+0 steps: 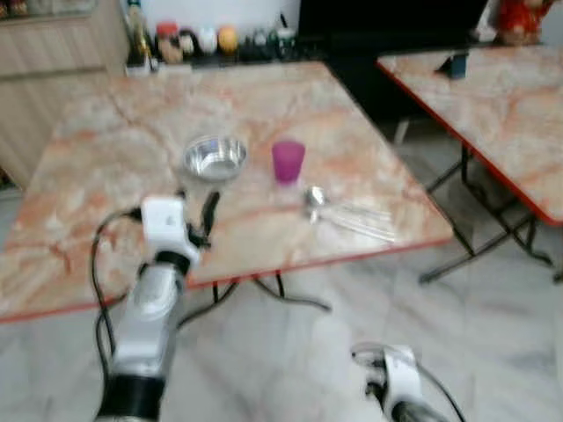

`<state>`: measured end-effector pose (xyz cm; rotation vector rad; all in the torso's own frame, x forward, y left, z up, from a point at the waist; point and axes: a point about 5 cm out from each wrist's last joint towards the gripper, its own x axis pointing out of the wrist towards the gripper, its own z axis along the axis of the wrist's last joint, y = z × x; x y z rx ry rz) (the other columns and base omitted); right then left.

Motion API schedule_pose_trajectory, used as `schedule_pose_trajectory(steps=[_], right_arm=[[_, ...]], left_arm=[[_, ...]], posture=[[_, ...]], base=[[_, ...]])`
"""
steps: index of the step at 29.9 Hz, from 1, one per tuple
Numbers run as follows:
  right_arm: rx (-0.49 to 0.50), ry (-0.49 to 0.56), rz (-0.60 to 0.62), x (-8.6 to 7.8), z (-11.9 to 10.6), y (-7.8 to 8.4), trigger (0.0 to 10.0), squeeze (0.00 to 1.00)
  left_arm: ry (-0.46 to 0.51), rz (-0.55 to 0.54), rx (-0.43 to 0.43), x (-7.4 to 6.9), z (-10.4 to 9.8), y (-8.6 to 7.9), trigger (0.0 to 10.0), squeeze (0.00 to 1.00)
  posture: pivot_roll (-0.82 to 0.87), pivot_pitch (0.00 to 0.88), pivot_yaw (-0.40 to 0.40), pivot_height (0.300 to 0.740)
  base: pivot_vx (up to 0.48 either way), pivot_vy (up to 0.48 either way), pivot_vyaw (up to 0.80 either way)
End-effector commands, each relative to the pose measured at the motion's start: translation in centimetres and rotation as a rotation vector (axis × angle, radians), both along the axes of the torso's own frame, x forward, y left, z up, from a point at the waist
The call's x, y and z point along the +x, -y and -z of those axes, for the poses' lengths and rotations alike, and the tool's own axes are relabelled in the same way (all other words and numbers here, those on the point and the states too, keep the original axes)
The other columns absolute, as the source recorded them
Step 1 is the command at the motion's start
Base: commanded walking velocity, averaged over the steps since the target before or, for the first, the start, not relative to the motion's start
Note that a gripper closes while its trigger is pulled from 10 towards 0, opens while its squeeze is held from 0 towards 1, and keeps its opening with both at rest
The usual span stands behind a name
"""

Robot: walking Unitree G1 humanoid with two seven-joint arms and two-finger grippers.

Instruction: Setting the table

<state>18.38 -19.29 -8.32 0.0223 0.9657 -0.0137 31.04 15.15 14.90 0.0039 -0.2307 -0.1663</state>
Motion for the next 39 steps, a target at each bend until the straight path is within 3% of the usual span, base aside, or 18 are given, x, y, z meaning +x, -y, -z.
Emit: schedule_pose_trajectory(steps=[1, 39], right_arm=[[0.010, 0.008, -0.009, 0.37, -0.11, -0.53, 10.0, 0.00], [0.005, 0.007, -0.028, 0.41, -0.13, -0.57, 10.0, 0.00]], left_arm=[[0.011, -0.019, 0.017, -0.07, -0.22, -0.63, 10.0, 0.00], [-0.015, -0.006, 0.038, -0.01, 0.17, -0.29, 10.0, 0.00]], posture=[[0.09, 0.000, -0.044, 0.740], [0.10, 0.000, -0.048, 0.740]], base=[[0.000, 0.285, 0.00], [0.026, 0.007, 0.04]])
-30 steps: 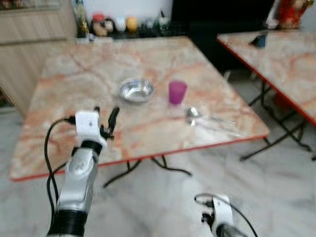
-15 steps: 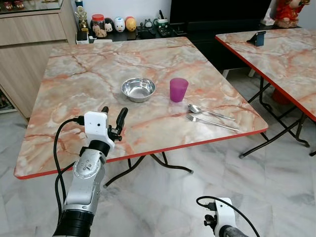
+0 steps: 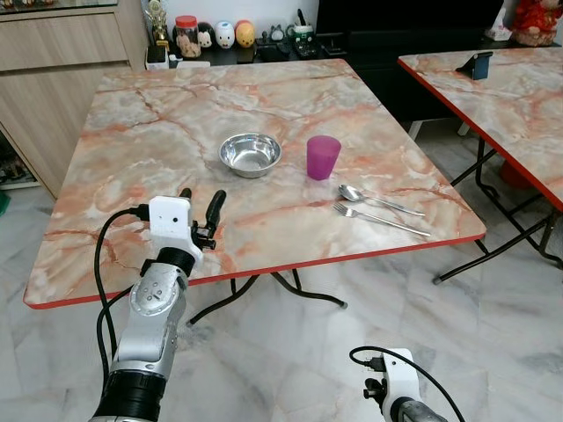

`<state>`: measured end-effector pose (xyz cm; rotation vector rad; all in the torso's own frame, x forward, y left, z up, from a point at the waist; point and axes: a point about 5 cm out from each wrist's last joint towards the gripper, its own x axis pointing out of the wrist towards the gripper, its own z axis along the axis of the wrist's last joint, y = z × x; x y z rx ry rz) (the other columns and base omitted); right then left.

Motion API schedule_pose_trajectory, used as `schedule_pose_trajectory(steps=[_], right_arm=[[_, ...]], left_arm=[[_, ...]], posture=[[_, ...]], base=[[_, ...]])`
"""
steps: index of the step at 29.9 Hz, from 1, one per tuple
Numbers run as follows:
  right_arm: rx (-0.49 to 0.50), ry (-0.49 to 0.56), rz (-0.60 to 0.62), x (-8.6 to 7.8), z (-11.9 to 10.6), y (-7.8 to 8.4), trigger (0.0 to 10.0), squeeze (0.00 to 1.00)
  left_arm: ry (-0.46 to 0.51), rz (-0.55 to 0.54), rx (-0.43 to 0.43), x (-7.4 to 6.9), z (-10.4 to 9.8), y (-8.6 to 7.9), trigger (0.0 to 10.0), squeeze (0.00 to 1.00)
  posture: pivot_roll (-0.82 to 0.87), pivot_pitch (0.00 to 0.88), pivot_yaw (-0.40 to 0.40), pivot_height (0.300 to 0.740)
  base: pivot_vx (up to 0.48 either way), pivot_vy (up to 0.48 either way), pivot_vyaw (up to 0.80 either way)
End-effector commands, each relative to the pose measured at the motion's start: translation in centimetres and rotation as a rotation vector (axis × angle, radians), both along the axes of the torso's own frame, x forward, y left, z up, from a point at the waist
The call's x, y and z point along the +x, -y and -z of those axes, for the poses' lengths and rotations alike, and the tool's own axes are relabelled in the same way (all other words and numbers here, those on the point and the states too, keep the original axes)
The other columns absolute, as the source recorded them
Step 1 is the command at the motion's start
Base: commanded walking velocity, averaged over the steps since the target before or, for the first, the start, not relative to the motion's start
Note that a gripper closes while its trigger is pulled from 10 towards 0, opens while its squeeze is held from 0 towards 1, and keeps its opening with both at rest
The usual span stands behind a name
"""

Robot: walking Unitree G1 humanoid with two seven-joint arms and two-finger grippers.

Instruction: Setting the table

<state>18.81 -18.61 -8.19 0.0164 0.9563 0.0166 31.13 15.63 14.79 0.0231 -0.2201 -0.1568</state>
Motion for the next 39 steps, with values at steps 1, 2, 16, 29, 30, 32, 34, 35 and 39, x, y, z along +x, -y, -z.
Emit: schedule_pose_trajectory(steps=[1, 2, 16, 29, 30, 32, 34, 35, 39], right_arm=[[-0.004, -0.002, 0.000, -0.02, 0.00, 0.11, 10.0, 0.00], [-0.004, -0.003, 0.000, -0.02, 0.00, 0.10, 10.0, 0.00], [-0.005, -0.004, -0.007, -0.02, 0.00, 0.10, 10.0, 0.00], [-0.007, -0.007, -0.016, -0.03, 0.00, 0.12, 10.0, 0.00], [-0.007, -0.007, -0.015, -0.03, 0.00, 0.12, 10.0, 0.00], [-0.007, -0.008, -0.016, -0.04, 0.01, 0.11, 10.0, 0.00], [-0.006, -0.008, -0.015, -0.07, 0.02, 0.12, 10.0, 0.00], [-0.006, -0.008, -0.015, -0.07, 0.03, 0.12, 10.0, 0.00], [-0.006, -0.009, -0.014, -0.08, 0.03, 0.10, 10.0, 0.00]], left_arm=[[-0.007, 0.006, 0.020, -0.09, 0.06, 0.18, 10.0, 0.00], [-0.007, 0.005, 0.019, -0.08, 0.06, 0.17, 10.0, 0.00], [-0.008, 0.011, 0.023, -0.11, 0.09, 0.33, 10.0, 0.00], [-0.008, 0.014, 0.026, -0.10, 0.10, 0.44, 10.0, 0.00], [-0.008, 0.014, 0.026, -0.10, 0.09, 0.44, 10.0, 0.00], [-0.009, 0.012, 0.028, -0.14, 0.11, 0.40, 10.0, 0.00], [-0.011, 0.012, 0.027, -0.13, 0.15, 0.44, 10.0, 0.00], [-0.011, 0.011, 0.027, -0.12, 0.17, 0.45, 10.0, 0.00], [-0.017, -0.001, 0.035, -0.03, 0.25, 0.30, 10.0, 0.00]], posture=[[0.10, 0.000, -0.048, 0.740], [0.10, 0.000, -0.048, 0.740], [0.10, 0.000, -0.048, 0.740], [0.10, 0.000, -0.051, 0.740], [0.10, 0.000, -0.051, 0.740], [0.10, 0.000, -0.049, 0.740], [0.10, 0.000, -0.051, 0.740], [0.10, 0.000, -0.051, 0.740], [0.10, 0.000, -0.049, 0.740]], base=[[0.255, 0.000, 0.00], [0.259, 0.000, 0.00], [0.303, 0.000, 0.00], [0.307, 0.000, 0.00], [0.307, 0.000, 0.00], [0.307, 0.000, 0.00], [0.307, 0.000, 0.00], [0.304, 0.000, 0.00], [0.307, 0.000, 0.00]])
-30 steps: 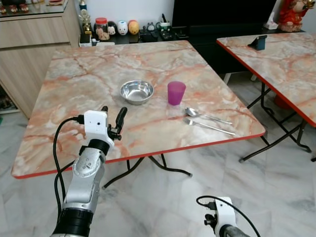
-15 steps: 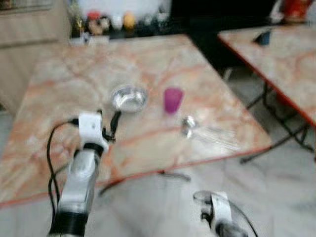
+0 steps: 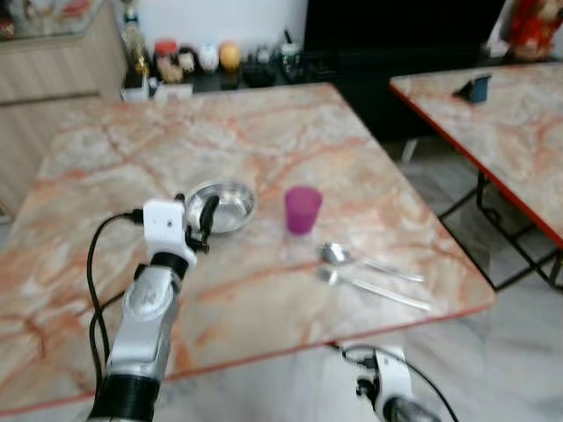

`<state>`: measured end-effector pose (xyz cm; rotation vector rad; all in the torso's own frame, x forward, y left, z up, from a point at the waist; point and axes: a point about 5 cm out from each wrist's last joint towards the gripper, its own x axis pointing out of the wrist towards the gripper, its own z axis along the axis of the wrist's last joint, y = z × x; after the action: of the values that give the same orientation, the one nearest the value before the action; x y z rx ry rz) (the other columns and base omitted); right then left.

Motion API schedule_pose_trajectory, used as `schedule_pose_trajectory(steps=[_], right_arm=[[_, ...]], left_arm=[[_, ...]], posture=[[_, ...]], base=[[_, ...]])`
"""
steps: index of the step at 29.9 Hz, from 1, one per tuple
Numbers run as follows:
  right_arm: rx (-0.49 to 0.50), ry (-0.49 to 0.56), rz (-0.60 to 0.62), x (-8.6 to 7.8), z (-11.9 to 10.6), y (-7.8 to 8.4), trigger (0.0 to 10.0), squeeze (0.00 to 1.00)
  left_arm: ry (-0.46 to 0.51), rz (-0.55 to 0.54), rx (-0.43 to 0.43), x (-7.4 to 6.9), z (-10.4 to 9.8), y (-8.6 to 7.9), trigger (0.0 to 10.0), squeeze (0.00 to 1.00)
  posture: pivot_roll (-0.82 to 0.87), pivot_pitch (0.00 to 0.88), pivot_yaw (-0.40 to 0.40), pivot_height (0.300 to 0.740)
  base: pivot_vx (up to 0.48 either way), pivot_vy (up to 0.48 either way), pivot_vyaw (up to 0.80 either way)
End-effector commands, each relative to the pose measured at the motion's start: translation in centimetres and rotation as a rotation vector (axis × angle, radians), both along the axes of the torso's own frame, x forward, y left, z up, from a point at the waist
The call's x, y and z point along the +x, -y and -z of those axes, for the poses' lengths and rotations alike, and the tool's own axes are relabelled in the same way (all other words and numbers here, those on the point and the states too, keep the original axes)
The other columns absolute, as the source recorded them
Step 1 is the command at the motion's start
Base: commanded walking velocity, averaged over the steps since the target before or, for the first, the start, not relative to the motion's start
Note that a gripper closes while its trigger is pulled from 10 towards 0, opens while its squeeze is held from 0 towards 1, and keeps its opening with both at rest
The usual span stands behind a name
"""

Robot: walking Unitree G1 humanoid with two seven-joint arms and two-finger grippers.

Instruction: Setting the table

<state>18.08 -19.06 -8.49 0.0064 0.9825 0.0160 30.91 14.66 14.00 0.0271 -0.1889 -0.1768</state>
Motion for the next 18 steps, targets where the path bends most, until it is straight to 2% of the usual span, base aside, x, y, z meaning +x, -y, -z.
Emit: schedule_pose_trajectory(steps=[1, 3, 9, 10, 11, 15, 16, 18], right_arm=[[0.004, 0.017, -0.010, 0.7, -0.3, -0.3, 10.0, 0.00], [0.004, 0.017, -0.010, 0.6, -0.3, -0.4, 10.0, 0.00], [0.005, 0.016, -0.012, 0.7, -0.3, -0.4, 10.0, 0.00], [0.005, 0.015, -0.014, 0.7, -0.3, -0.4, 10.0, 0.00], [0.002, 0.011, -0.020, 0.6, -0.3, -0.4, 10.0, 0.00], [0.003, 0.012, -0.021, 0.7, -0.3, -0.5, 10.0, 0.00], [0.005, 0.014, -0.017, 0.7, -0.3, -0.5, 10.0, 0.00], [0.006, 0.015, -0.015, 0.7, -0.3, -0.5, 10.0, 0.00]], left_arm=[[0.012, -0.028, 0.030, 0.2, -0.5, -0.8, 10.0, 0.00], [0.005, -0.058, 0.032, 0.4, -0.5, -1.1, 10.0, 0.00], [-0.017, -0.114, -0.036, 0.9, -0.8, -2.0, 10.0, 0.00], [-0.040, -0.134, -0.070, 1.4, -0.9, -2.2, 10.0, 0.00], [-0.068, -0.158, -0.066, 1.9, -0.8, -2.4, 10.0, 0.00], [-0.125, -0.211, -0.129, 2.7, -0.6, -2.9, 10.0, 0.00], [-0.147, -0.241, -0.190, 3.4, -0.8, -3.4, 10.0, 1.00], [-0.165, -0.261, -0.213, 3.8, -0.9, -3.7, 10.0, 1.00]], posture=[[0.10, 0.000, -0.049, 0.740], [0.10, 0.000, -0.049, 0.740], [0.10, 0.000, -0.049, 0.740], [0.10, 0.000, -0.050, 0.740], [0.10, 0.000, -0.050, 0.740], [0.10, 0.000, -0.053, 0.740], [0.10, 0.000, -0.051, 0.740], [0.10, 0.000, -0.051, 0.740]], base=[[0.304, 0.000, 0.00], [0.152, 0.000, 0.00], [0.000, 0.000, 0.00], [0.000, 0.000, 0.00], [0.000, 0.000, 0.00], [0.000, 0.000, 0.00], [0.000, 0.000, 0.00], [0.000, 0.000, 0.00]])
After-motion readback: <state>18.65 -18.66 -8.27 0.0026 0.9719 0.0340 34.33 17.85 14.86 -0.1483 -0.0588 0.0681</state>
